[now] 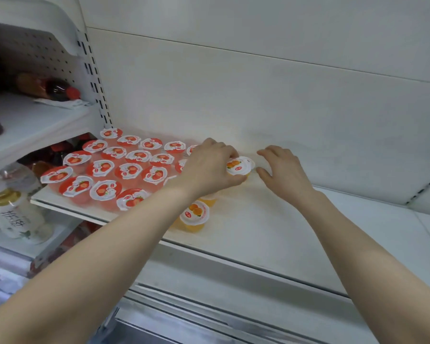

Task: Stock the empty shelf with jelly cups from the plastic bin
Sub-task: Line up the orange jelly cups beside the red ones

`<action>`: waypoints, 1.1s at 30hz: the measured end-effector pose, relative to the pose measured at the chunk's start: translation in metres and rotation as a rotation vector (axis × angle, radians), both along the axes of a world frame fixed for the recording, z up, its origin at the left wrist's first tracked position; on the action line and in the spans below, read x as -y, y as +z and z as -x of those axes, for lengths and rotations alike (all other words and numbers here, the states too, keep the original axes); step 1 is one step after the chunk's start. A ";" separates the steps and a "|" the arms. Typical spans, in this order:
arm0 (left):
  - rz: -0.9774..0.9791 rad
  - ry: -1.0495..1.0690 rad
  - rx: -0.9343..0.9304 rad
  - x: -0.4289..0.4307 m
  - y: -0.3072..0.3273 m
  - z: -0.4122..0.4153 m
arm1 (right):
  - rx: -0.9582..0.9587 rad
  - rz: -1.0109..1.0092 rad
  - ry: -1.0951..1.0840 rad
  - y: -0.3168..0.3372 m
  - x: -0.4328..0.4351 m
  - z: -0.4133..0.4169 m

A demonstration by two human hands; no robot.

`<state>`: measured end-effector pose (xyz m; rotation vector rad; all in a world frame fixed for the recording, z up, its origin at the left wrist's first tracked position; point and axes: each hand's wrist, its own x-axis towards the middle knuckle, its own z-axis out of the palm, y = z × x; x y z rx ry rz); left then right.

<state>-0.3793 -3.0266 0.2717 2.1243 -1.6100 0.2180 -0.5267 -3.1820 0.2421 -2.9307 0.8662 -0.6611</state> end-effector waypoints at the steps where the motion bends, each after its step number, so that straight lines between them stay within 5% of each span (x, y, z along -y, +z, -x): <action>1: -0.024 0.004 0.036 0.005 -0.004 0.003 | 0.002 0.012 -0.004 -0.001 0.000 0.003; 20: -0.177 0.027 0.127 0.020 -0.040 0.006 | 0.007 0.105 0.000 -0.011 -0.003 0.011; 33: -0.064 0.005 0.203 -0.059 -0.005 -0.034 | -0.024 0.249 0.017 0.023 -0.068 0.002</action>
